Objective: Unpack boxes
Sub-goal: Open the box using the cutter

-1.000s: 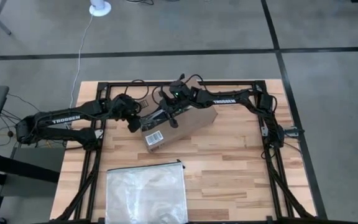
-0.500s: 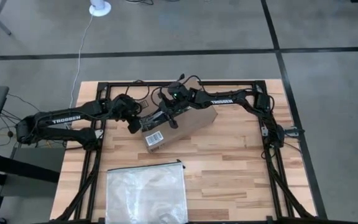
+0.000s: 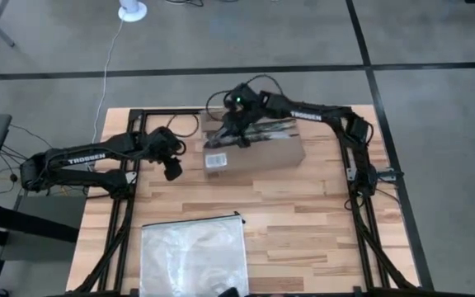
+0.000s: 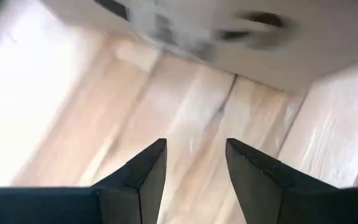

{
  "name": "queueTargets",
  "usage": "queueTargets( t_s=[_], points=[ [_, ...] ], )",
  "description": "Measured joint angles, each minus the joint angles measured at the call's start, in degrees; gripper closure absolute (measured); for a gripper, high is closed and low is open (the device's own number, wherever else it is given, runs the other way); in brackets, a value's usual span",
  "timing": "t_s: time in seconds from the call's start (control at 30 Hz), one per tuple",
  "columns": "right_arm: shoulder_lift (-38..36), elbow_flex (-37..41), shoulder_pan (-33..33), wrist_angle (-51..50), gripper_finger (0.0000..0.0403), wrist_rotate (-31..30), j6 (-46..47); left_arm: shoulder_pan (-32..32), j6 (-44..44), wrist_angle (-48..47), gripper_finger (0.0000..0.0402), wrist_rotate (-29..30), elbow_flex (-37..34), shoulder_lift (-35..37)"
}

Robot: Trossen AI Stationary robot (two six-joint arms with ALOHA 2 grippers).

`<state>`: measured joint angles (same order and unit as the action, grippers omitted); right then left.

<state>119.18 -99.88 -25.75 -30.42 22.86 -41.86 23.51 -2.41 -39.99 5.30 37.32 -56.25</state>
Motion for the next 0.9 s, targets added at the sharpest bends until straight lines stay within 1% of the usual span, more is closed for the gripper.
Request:
queueTargets(
  t_s=[0.07,0.17,0.27,0.33,0.43,0.53,0.6,0.73,0.83,0.9],
  points=[
    [0.0,-0.6,-0.7,-2.8,0.0342,-0.8,-0.8,-0.3,0.6,0.0,0.0249,-0.2,-0.2,-0.2],
    [-0.9,-1.1,-1.1,-2.9,0.0342,-0.7,-0.4,-0.3,1.1,0.5,0.0249,-0.5,-0.2,0.0],
    [-1.6,-1.4,-0.7,-2.5,0.0342,-0.8,0.3,-0.3,-0.8,3.3,0.0249,-0.2,-0.2,0.0],
    [-1.6,-2.0,-0.6,-2.8,0.0342,-1.2,1.5,-0.3,-1.2,7.7,0.0249,-0.5,0.6,0.5],
    [-1.6,-2.2,-0.3,-3.0,0.0342,-1.0,3.3,-0.2,-0.7,18.4,0.0249,0.0,1.3,0.6],
    [-1.6,-1.9,0.1,-2.8,0.0342,-0.9,3.2,0.4,3.7,27.9,0.0249,-0.5,1.4,-1.5],
    [-1.6,-1.9,0.4,-3.0,0.0342,-0.8,3.0,1.5,6.1,30.4,0.0249,-1.0,1.4,-4.0],
    [-1.6,-1.9,0.5,-3.3,0.0342,-0.4,3.0,5.2,8.4,34.7,0.0249,-6.9,1.4,-10.6],
    [-1.6,-1.9,0.5,-3.4,0.0342,-0.1,3.5,7.7,8.6,40.3,0.0249,-11.5,1.6,-15.2],
    [-1.6,-2.0,0.5,-3.4,0.0342,-0.1,3.8,8.8,9.0,42.9,0.0249,-14.8,3.1,-17.7]
  ],
)
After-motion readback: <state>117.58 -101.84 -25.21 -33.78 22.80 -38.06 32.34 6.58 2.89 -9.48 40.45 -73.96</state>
